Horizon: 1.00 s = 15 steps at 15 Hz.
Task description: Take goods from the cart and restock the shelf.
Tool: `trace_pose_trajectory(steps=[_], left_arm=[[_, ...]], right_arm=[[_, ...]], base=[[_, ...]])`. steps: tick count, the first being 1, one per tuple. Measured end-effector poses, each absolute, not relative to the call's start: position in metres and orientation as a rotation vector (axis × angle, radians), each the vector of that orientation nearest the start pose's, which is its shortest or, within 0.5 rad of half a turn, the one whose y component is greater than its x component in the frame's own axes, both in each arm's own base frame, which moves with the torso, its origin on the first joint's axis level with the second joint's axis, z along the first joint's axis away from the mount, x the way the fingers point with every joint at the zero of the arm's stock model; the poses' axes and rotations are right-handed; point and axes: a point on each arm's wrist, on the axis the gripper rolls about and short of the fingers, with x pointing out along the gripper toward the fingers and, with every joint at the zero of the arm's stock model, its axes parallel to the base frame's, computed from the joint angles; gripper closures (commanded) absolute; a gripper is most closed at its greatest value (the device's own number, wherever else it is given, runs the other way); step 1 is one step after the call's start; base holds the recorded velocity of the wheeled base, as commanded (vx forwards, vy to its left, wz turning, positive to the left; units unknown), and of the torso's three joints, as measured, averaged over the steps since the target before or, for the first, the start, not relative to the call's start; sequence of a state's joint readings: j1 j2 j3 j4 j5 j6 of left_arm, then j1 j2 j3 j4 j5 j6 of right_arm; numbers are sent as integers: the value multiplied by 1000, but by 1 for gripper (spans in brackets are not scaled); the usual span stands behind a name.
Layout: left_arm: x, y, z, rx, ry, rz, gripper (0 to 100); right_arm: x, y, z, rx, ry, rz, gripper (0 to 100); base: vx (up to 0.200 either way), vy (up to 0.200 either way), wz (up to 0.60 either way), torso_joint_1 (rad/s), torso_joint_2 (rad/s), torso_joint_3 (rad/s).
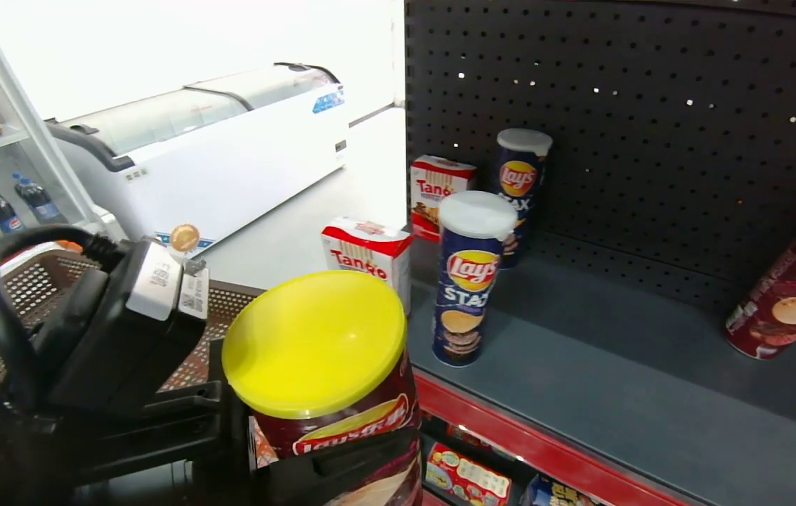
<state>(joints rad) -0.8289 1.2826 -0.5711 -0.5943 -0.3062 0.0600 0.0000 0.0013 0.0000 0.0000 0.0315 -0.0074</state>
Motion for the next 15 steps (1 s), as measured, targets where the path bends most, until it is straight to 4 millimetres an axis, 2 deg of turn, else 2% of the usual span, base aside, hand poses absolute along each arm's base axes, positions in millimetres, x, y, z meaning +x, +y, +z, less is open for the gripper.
trace_pose_trajectory(steps=[8, 15], left_arm=[[127, -149, 218, 84, 86, -1145, 100], [127, -148, 219, 82, 82, -1141, 100]], right_arm=[[-23, 1, 76, -7, 1, 32, 0], [-23, 1, 76, -7, 1, 31, 0]], base=[[0, 0, -600, 2, 2, 2], [0, 0, 0, 0, 0, 0]])
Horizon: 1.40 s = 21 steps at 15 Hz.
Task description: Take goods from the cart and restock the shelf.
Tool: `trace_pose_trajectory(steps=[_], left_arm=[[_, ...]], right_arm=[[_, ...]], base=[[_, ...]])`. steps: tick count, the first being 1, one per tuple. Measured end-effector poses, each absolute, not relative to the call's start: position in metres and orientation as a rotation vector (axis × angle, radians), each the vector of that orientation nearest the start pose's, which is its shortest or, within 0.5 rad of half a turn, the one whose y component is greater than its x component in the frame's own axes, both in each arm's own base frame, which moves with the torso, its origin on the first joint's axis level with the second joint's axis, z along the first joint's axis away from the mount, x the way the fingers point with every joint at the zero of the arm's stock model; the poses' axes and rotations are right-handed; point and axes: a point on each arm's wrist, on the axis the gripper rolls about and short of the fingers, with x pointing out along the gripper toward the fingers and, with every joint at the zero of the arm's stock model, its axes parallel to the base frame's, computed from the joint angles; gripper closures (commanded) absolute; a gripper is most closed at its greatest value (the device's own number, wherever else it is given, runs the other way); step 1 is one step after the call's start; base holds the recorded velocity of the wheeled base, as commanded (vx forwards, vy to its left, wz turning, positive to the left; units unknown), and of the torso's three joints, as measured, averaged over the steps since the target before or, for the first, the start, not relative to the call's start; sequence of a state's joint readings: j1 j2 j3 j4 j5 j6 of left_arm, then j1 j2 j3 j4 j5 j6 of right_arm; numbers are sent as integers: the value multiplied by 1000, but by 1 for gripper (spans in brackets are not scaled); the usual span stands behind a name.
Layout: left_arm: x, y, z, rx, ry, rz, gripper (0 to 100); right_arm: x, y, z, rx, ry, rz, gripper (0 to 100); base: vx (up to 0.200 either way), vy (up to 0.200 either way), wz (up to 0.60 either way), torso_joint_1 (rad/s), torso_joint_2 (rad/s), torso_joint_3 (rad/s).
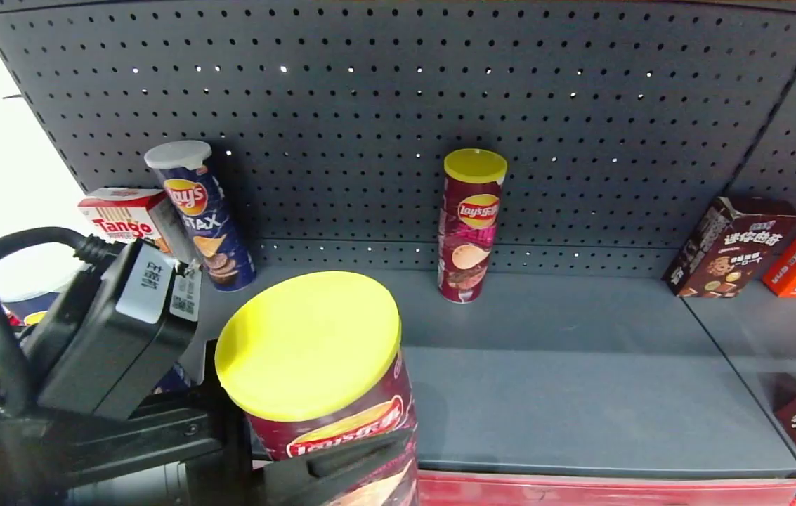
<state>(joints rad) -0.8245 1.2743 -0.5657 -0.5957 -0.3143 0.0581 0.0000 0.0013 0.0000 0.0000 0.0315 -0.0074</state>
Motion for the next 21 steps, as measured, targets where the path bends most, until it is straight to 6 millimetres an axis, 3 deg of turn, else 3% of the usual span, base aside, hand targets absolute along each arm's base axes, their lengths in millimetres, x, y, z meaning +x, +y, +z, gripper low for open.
trace_pose_trajectory(steps=[14, 16, 21], left_arm=[[125, -137, 216, 63, 94, -1175, 100], [125, -136, 214, 65, 99, -1164, 100], [128, -132, 210, 76, 111, -1050, 100]], right_arm=[[-23, 1, 76, -10, 1, 32, 0], [-23, 1, 76, -9, 1, 33, 0], [-23, 1, 76, -10, 1, 32, 0]], base=[[0, 0, 0, 0, 0, 0], [0, 0, -600, 2, 2, 0], [0, 0, 0, 0, 0, 0]])
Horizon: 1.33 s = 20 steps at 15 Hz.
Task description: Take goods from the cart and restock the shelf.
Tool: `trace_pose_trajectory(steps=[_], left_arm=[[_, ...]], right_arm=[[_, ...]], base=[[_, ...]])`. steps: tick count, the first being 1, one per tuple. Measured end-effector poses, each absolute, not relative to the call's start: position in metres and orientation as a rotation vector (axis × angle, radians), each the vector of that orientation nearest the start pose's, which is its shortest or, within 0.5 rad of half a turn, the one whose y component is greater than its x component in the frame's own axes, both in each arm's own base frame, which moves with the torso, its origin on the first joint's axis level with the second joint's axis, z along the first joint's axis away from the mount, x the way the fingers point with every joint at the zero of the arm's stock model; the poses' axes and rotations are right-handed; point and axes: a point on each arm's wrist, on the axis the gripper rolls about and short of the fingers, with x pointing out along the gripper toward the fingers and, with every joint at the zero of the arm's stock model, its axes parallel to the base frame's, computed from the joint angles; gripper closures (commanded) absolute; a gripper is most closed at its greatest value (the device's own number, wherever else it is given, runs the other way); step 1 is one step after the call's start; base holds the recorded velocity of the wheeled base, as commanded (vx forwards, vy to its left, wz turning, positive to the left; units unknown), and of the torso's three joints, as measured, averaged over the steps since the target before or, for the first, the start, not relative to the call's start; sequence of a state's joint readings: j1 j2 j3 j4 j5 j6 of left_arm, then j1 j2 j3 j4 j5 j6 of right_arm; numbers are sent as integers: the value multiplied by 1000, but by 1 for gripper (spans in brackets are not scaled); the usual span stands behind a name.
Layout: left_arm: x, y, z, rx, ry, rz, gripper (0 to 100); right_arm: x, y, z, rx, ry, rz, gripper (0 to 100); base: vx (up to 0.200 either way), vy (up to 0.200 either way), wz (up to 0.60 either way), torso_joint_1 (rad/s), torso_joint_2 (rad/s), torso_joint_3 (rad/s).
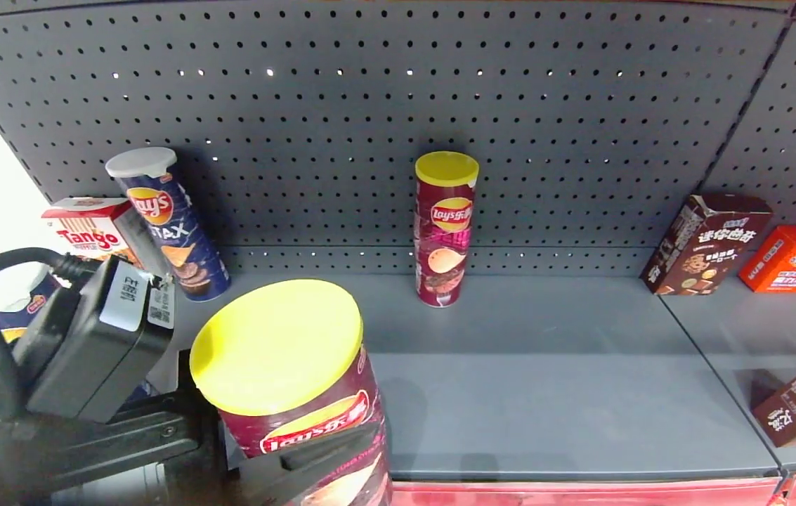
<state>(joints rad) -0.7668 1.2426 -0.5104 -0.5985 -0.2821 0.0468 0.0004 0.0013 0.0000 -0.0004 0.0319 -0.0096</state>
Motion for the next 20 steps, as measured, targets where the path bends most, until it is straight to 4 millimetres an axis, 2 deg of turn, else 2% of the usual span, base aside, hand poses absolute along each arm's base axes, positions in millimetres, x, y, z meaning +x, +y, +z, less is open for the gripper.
trace_pose_trajectory(steps=[7, 10, 13, 17, 20], left_arm=[[137, -124, 216, 66, 91, -988, 100], [139, -125, 219, 63, 80, -991, 100], [139, -125, 218, 63, 83, -993, 100], [139, -125, 218, 64, 83, -993, 100], [139, -125, 217, 65, 89, -993, 100]], right_arm=[[-24, 1, 80, -31, -13, 48, 0], [-26, 1, 117, -43, -66, 66, 0], [-16, 1, 156, -75, -83, 119, 0], [10, 4, 192, -80, -70, 242, 0], [41, 13, 216, -80, -46, 354, 0]], base=[[0, 0, 0, 0, 0, 0], [0, 0, 0, 0, 0, 0], [0, 0, 0, 0, 0, 0], [0, 0, 0, 0, 0, 0], [0, 0, 0, 0, 0, 0]])
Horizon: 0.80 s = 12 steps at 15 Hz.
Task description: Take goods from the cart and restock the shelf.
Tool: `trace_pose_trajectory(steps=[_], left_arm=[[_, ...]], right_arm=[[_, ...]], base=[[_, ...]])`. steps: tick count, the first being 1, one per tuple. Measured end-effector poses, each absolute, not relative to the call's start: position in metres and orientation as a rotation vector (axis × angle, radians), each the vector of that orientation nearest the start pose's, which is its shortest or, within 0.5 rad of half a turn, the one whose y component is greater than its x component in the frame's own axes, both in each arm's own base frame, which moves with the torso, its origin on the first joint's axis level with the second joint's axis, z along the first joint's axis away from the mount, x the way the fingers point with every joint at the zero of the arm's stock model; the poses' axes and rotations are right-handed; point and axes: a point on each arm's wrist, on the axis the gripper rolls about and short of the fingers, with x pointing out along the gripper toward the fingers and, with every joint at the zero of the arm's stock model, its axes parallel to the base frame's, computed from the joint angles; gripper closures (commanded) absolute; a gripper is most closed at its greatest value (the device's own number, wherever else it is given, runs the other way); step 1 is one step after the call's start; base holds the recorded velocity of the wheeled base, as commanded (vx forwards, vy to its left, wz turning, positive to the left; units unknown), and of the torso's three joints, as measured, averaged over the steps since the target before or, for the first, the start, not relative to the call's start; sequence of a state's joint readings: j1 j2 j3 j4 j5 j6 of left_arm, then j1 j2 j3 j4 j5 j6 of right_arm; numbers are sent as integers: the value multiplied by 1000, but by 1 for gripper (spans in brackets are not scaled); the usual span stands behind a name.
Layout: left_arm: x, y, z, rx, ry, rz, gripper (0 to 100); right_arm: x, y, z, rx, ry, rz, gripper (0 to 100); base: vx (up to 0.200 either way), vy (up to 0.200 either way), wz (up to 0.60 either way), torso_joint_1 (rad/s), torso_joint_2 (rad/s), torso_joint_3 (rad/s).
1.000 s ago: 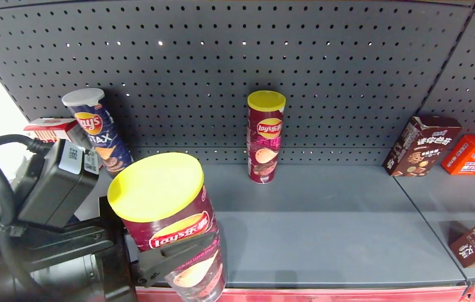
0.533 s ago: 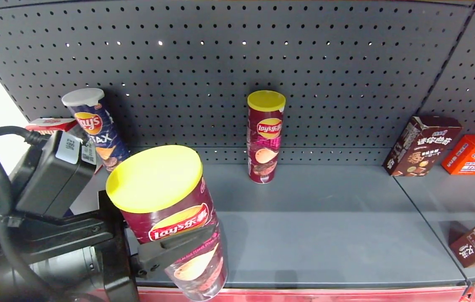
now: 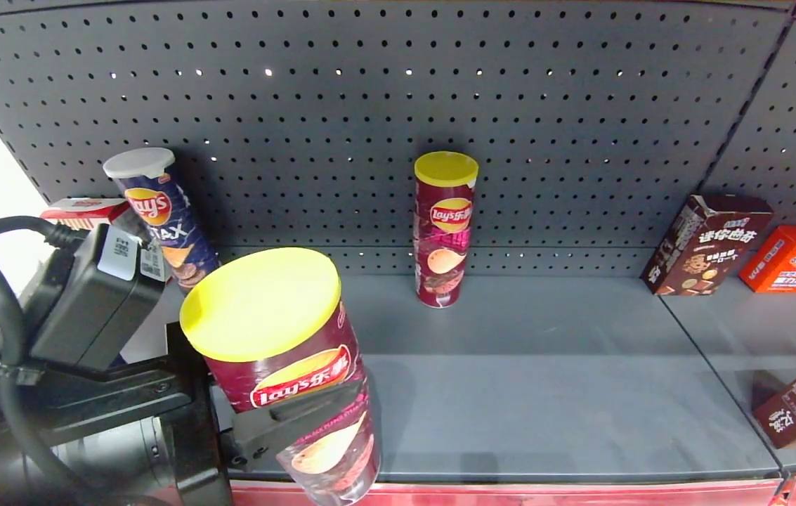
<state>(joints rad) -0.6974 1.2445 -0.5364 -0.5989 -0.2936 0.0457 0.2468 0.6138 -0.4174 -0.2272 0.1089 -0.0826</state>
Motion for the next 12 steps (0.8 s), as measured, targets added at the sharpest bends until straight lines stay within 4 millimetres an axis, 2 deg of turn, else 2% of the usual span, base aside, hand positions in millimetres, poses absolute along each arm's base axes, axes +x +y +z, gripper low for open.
trace_pose_trajectory(steps=[3, 8, 12], left_arm=[[139, -125, 216, 65, 94, -990, 100], [139, -125, 215, 65, 99, -985, 100], [143, -125, 215, 64, 101, -977, 100]], right_arm=[[84, 32, 238, -78, -43, 462, 0], [151, 66, 261, -77, -48, 632, 0], [203, 88, 266, -78, -97, 675, 0]], base=[[0, 0, 0, 0, 0, 0], [0, 0, 0, 0, 0, 0], [0, 0, 0, 0, 0, 0]])
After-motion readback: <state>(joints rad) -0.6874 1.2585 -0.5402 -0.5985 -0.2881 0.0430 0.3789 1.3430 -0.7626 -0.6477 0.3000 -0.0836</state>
